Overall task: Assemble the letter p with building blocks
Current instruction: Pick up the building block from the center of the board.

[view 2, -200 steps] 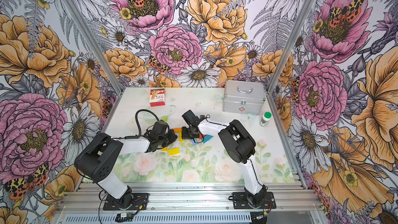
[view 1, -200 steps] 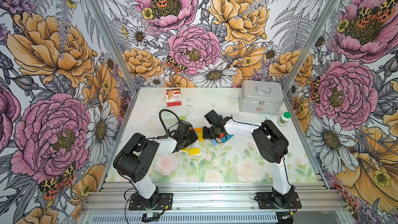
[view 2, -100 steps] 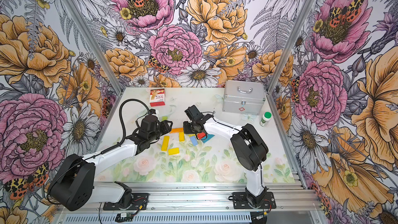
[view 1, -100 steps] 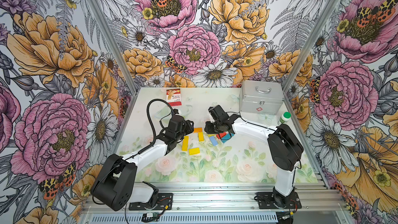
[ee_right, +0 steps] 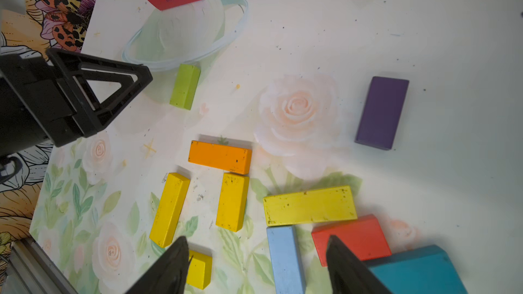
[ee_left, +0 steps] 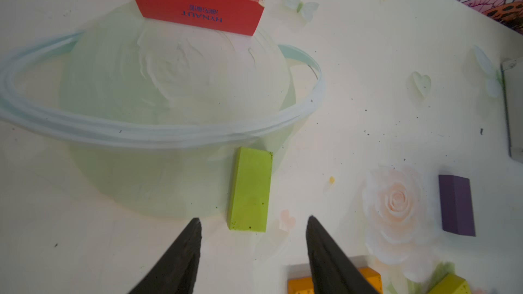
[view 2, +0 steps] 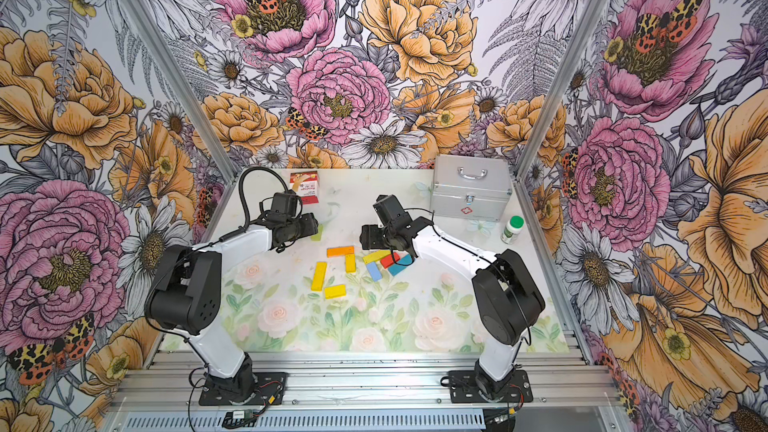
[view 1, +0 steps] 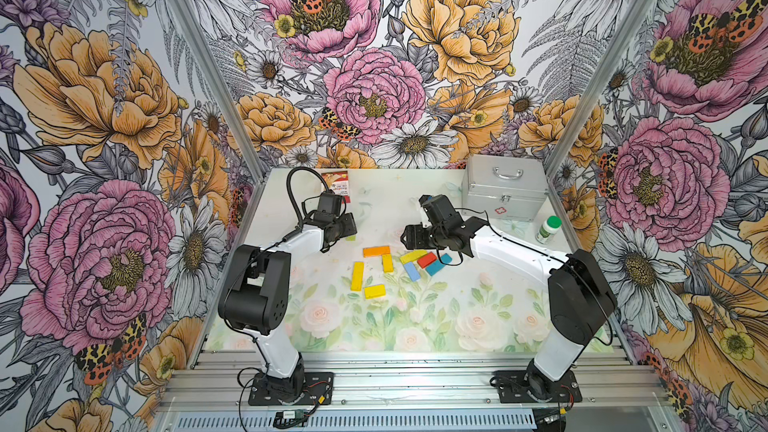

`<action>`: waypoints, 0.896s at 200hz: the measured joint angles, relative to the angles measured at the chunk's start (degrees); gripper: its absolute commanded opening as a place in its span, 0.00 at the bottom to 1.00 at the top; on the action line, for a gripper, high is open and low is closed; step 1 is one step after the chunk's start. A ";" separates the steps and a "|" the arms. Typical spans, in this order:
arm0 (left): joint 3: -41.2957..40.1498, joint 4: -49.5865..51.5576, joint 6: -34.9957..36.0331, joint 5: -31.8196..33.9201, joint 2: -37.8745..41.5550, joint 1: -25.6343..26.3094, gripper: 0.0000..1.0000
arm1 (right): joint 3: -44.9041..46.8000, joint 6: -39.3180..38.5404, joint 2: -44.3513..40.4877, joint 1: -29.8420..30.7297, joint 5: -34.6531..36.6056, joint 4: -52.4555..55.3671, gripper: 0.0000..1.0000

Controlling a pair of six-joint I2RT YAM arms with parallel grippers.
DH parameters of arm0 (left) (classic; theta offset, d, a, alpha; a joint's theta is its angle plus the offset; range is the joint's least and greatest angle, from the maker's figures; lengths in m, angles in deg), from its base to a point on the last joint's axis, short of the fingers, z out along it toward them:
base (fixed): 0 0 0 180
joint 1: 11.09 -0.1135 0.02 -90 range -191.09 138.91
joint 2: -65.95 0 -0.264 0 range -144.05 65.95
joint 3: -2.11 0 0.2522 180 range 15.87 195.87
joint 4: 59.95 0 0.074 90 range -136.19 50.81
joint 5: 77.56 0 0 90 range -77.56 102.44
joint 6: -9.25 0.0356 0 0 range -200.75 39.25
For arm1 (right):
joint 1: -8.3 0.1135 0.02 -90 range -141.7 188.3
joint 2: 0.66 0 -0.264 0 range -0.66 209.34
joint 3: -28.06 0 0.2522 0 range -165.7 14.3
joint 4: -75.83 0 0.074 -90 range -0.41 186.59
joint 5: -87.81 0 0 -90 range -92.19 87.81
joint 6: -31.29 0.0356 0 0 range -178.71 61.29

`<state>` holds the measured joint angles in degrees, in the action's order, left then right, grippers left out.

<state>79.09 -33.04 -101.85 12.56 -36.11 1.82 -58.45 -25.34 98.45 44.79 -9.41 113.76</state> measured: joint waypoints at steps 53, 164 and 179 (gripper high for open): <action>4.04 1.20 1.86 -1.51 -5.79 1.09 0.60 | 0.98 0.17 -1.03 -0.59 0.15 -0.02 0.74; 6.10 4.61 2.05 -1.46 -9.99 0.79 0.25 | 1.51 0.20 -1.03 -0.96 0.81 -0.04 0.71; 6.10 4.42 2.56 -1.51 -9.97 0.79 0.15 | 1.75 0.20 -1.03 -0.96 0.87 -0.04 0.70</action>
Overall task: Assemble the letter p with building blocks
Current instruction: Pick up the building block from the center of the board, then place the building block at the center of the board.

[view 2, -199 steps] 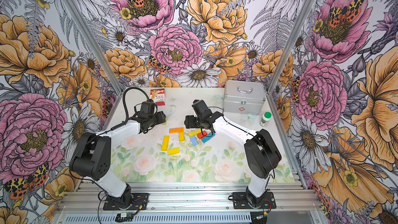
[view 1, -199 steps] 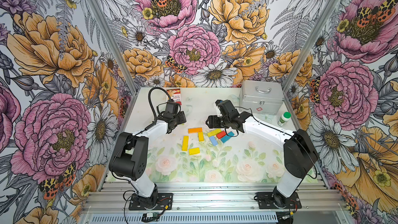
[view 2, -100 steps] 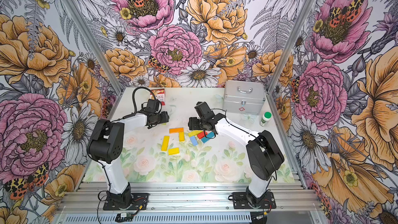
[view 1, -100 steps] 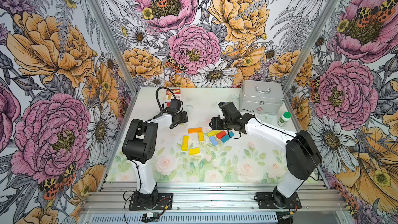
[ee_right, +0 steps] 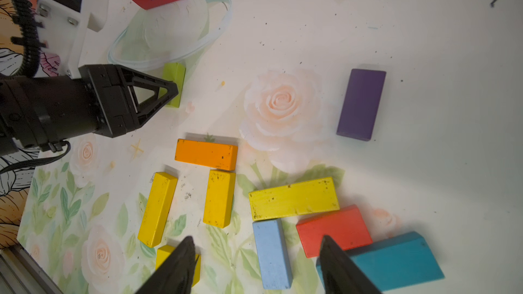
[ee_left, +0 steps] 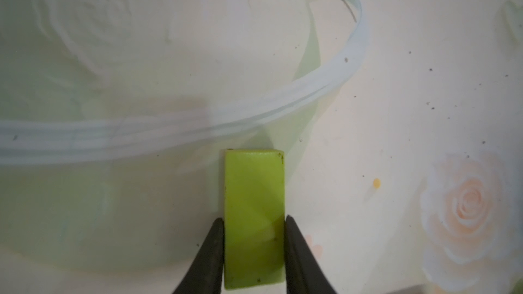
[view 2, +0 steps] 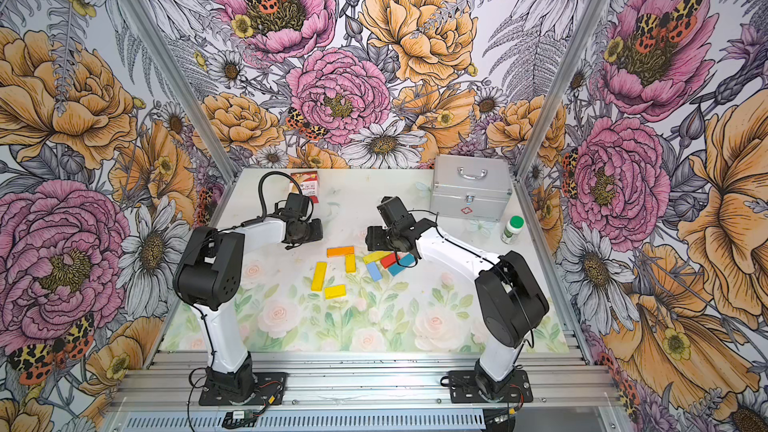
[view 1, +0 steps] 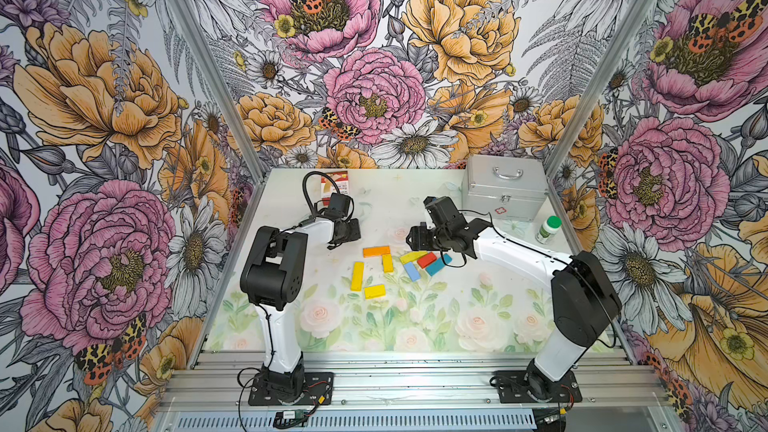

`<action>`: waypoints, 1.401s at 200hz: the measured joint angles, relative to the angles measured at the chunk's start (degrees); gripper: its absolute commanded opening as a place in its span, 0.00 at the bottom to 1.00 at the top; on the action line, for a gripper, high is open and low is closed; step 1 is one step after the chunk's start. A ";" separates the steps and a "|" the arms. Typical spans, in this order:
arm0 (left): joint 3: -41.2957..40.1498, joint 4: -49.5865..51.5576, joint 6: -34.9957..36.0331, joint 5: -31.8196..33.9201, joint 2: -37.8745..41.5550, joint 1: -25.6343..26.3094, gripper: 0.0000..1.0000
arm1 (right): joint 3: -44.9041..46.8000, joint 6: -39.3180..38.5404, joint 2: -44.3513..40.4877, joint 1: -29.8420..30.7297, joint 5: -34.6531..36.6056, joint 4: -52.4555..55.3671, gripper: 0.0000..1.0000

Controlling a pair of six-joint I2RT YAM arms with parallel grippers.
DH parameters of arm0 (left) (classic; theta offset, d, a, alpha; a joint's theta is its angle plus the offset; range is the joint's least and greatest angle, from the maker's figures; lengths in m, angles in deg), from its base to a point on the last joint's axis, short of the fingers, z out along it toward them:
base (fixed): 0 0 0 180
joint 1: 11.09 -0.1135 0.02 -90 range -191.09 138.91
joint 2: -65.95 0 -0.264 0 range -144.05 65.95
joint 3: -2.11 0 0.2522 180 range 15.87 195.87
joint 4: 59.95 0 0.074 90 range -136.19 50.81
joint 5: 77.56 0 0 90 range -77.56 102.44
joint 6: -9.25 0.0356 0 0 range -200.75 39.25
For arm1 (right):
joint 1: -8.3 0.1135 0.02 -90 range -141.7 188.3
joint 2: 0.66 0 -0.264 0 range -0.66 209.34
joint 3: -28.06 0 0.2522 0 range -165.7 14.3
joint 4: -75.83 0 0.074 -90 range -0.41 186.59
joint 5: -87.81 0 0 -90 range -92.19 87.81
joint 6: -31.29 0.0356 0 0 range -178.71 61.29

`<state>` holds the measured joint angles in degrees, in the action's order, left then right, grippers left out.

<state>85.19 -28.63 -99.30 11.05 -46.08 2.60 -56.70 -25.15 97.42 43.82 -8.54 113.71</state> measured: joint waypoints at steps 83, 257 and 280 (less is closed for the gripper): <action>-4.50 -1.09 0.11 -0.74 3.23 0.00 0.01 | 1.31 0.00 0.00 0.00 0.13 0.00 0.70; -20.41 -0.35 -5.79 -4.46 16.98 5.33 0.00 | 6.34 -0.02 -3.15 0.00 1.16 -0.22 0.70; -21.62 0.76 -6.67 -4.59 18.49 5.75 0.00 | 7.50 -0.02 -4.37 0.00 1.64 -0.28 0.70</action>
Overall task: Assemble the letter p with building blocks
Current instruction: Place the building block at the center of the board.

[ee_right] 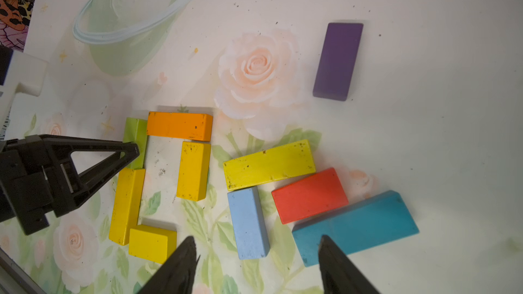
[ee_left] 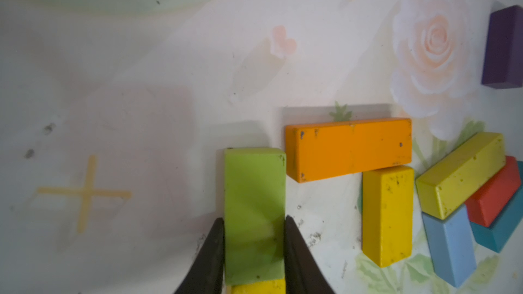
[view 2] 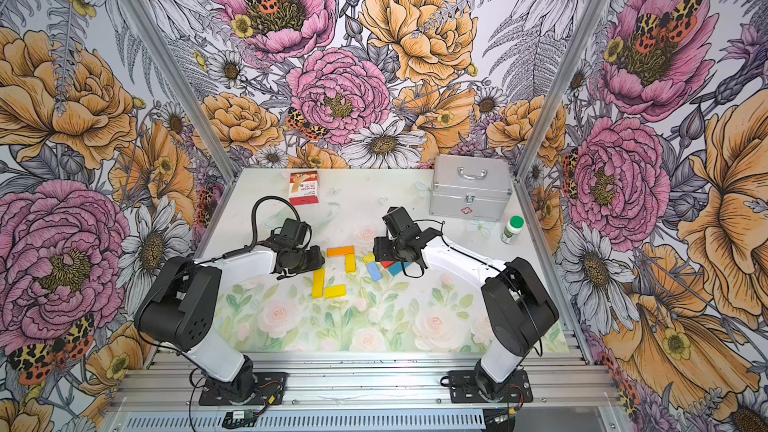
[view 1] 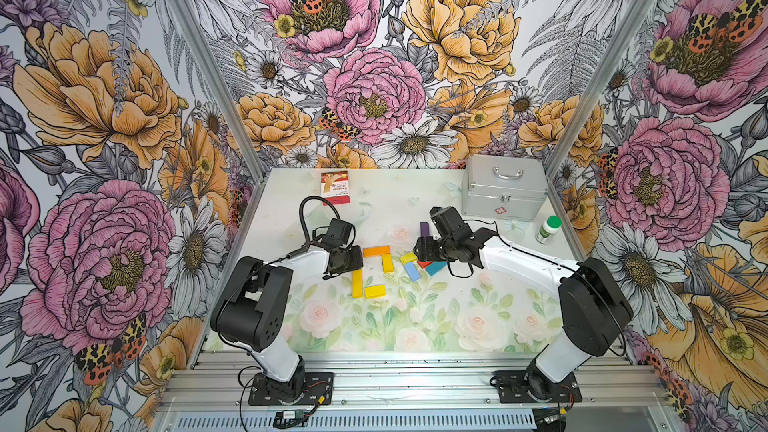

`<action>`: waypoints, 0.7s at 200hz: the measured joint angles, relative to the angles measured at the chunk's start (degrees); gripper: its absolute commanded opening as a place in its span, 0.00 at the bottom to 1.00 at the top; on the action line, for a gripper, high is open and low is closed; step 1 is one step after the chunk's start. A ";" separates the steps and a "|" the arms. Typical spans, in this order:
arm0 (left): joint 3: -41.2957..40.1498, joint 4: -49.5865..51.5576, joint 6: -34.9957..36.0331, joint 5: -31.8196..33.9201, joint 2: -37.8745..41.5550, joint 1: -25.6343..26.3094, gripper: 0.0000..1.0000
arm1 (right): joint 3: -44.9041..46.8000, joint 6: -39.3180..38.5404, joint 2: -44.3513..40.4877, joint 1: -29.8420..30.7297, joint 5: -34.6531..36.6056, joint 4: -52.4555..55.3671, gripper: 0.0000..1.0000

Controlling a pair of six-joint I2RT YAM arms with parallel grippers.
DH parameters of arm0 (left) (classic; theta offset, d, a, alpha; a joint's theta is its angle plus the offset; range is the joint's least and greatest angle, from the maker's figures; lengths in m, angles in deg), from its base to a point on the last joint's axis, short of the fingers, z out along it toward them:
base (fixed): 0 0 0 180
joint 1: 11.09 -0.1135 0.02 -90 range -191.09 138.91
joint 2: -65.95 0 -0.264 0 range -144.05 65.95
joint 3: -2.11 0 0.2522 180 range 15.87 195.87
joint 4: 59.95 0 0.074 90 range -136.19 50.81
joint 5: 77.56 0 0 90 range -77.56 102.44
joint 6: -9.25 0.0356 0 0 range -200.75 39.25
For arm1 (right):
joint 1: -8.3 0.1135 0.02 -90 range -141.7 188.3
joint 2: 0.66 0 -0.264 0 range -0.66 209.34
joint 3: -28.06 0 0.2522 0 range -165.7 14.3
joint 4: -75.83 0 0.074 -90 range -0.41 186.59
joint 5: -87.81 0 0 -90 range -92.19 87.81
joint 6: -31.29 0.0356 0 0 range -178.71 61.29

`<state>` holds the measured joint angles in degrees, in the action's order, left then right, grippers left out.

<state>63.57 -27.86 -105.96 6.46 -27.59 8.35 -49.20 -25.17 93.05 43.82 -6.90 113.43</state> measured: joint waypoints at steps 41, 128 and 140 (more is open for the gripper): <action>-1.66 2.01 -1.77 -0.11 2.25 2.82 0.00 | 1.81 0.00 -1.42 0.00 0.46 -0.20 0.69; -1.46 2.47 -6.45 -0.07 2.19 8.37 0.00 | 2.45 -0.22 -1.77 0.00 0.44 -0.39 0.70; -1.11 2.45 -6.62 -0.07 1.81 8.37 0.00 | 2.47 -0.22 -1.77 0.00 0.44 -0.39 0.70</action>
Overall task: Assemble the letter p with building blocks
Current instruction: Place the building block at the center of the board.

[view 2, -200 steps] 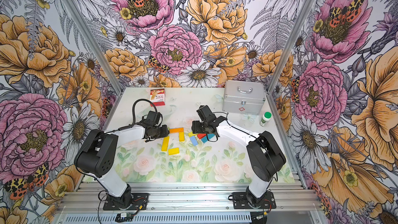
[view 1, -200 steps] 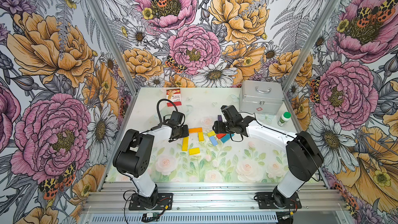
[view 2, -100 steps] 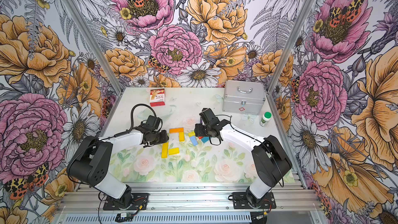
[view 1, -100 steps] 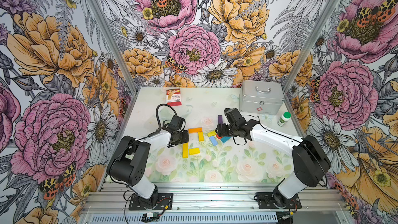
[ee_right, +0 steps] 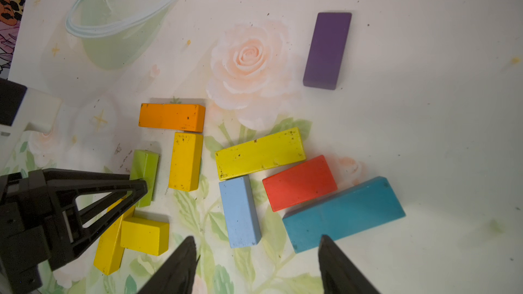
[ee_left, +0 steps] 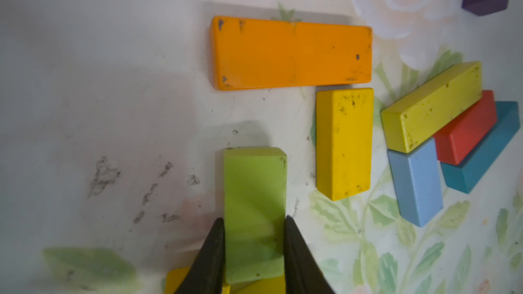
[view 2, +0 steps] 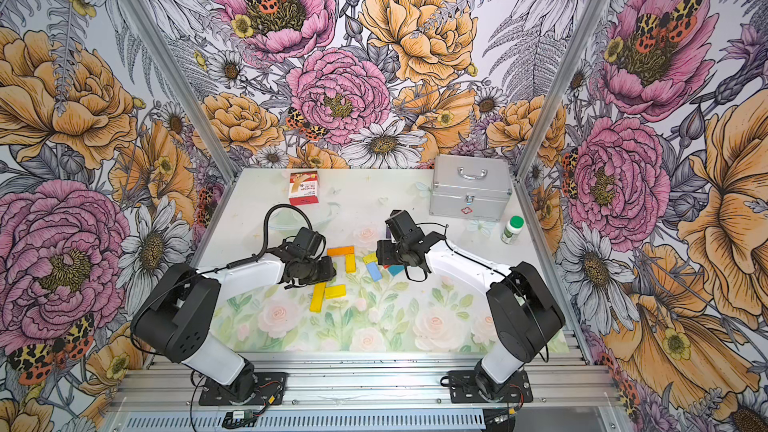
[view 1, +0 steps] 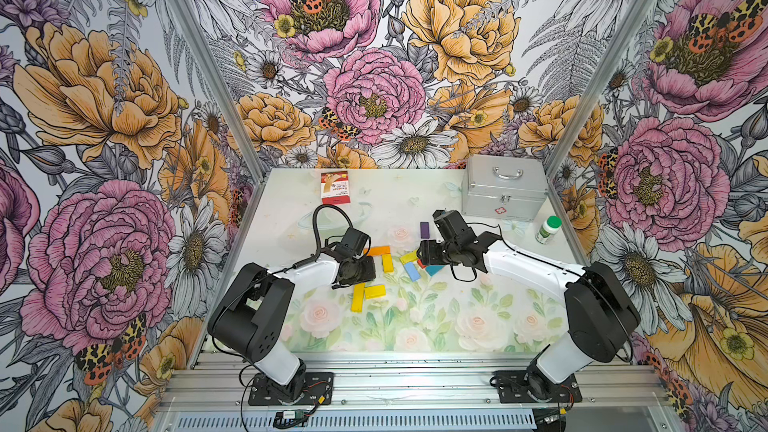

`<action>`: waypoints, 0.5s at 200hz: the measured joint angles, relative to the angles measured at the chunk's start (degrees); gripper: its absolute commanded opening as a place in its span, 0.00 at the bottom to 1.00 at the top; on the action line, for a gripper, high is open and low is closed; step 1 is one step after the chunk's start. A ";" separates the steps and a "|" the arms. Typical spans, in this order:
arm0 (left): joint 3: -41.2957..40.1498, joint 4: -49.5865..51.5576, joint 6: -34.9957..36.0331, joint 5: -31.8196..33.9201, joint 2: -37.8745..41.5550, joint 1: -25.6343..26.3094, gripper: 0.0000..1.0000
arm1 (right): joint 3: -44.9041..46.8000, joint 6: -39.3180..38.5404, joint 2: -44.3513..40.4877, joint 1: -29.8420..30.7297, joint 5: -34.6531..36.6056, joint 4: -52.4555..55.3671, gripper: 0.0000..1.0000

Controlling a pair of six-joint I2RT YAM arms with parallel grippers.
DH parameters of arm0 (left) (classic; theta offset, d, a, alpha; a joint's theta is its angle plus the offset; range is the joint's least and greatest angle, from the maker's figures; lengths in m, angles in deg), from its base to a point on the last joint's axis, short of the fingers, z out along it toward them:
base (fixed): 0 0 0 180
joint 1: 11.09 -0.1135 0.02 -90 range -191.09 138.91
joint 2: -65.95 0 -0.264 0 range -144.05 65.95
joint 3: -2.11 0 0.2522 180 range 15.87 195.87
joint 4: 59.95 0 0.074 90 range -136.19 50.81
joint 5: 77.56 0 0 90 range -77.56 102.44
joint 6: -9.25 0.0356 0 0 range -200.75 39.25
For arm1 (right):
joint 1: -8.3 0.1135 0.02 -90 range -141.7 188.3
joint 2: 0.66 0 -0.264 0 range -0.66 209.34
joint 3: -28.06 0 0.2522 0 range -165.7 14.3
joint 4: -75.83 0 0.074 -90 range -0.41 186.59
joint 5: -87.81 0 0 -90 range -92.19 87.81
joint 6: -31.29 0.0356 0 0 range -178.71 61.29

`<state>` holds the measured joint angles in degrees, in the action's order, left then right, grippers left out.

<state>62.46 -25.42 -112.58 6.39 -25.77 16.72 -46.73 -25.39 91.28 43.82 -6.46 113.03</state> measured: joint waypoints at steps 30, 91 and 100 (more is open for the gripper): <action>0.59 -0.04 -0.98 0.04 -0.63 -0.02 0.00 | 0.02 -0.02 0.00 0.00 0.00 0.00 0.70; 0.98 -0.20 -1.31 0.20 -0.98 -0.87 0.34 | 0.02 0.00 0.00 0.00 -0.35 0.00 0.70; 1.01 -0.17 -1.33 0.26 -0.98 -1.07 0.41 | 0.02 0.00 0.00 0.00 -0.46 0.00 0.70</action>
<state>63.46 -25.59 -113.92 6.66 -26.75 15.65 -46.71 -25.39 91.28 43.82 -6.92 113.03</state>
